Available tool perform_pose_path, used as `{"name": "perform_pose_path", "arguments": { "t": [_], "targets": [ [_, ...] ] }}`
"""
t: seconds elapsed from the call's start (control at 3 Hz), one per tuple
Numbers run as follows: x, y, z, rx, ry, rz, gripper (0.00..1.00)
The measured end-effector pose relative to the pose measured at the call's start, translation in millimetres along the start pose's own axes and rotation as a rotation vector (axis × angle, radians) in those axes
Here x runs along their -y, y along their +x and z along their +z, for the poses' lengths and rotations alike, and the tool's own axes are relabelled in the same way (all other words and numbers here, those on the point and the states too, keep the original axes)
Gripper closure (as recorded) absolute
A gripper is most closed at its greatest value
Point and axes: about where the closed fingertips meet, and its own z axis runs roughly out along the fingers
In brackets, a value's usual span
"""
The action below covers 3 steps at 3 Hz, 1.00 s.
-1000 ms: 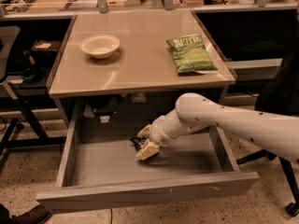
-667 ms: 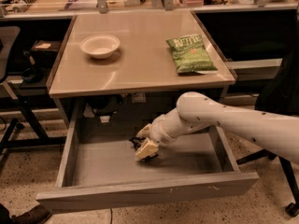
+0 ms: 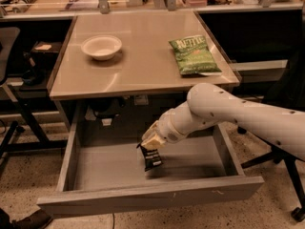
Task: Pick rxbar chocolate from top drawer and place on counter
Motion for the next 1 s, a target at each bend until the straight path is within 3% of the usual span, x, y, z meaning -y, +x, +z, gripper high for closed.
{"name": "perform_pose_path", "arguments": {
  "t": [1.0],
  "targets": [
    [1.5, -52.8, -72.9, -0.081, 0.058, 0.042, 1.0]
  ]
}}
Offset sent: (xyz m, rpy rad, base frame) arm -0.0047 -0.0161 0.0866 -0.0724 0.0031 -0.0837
